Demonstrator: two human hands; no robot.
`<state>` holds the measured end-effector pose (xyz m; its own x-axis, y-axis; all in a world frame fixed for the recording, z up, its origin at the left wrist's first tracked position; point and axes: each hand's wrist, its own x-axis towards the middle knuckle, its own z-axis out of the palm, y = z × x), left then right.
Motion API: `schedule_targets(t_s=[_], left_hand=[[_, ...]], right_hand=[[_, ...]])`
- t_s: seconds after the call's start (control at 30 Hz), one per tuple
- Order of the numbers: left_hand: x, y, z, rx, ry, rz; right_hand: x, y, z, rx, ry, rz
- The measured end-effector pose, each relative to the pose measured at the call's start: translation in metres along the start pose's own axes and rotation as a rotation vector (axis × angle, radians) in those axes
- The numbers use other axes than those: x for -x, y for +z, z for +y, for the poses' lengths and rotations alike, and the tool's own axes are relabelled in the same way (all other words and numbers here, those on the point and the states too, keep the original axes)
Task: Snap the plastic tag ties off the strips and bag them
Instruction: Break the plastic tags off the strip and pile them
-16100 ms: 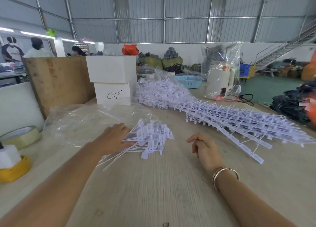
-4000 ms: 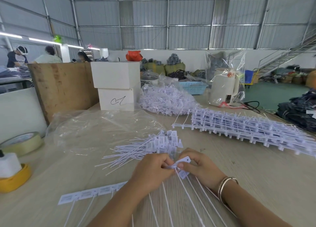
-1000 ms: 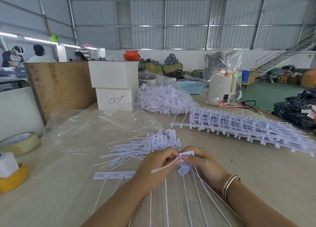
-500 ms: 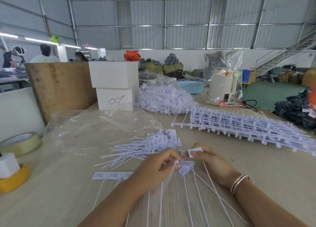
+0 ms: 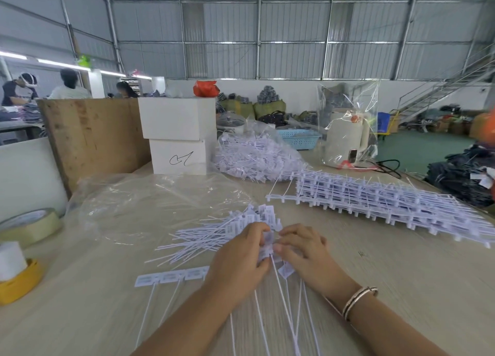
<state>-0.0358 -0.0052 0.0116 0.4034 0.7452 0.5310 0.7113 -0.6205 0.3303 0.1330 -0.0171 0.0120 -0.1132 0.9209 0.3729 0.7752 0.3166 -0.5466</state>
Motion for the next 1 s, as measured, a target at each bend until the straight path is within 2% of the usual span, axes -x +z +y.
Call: schedule_targets(t_s=[0.07, 0.2, 0.3, 0.47, 0.6, 0.67, 0.87, 1.0], left_hand=[[0.0, 0.001, 0.007, -0.042, 0.034, -0.01], [0.002, -0.002, 0.008, -0.05, 0.065, -0.047], [0.004, -0.008, -0.002, -0.109, 0.023, -0.095], [0.003, -0.009, -0.003, -0.18, -0.003, -0.151], [0.0, -0.008, -0.005, -0.199, -0.003, -0.119], [0.0, -0.007, -0.006, -0.202, -0.021, -0.132], [0.001, -0.007, -0.01, -0.008, -0.093, -0.163], [0.0, -0.009, -0.011, 0.256, -0.136, -0.193]], right_hand=[[-0.001, 0.007, -0.007, -0.001, -0.01, -0.038], [-0.003, 0.004, -0.003, -0.273, 0.075, -0.009], [-0.003, 0.0, 0.002, -0.372, 0.12, -0.006], [-0.002, 0.0, 0.0, -0.404, 0.107, -0.055], [0.002, 0.002, 0.0, -0.227, 0.007, -0.112], [0.001, 0.002, -0.001, -0.218, -0.035, -0.121], [0.001, -0.002, -0.001, -0.27, -0.081, -0.105], [0.002, -0.002, -0.002, -0.281, -0.075, -0.116]])
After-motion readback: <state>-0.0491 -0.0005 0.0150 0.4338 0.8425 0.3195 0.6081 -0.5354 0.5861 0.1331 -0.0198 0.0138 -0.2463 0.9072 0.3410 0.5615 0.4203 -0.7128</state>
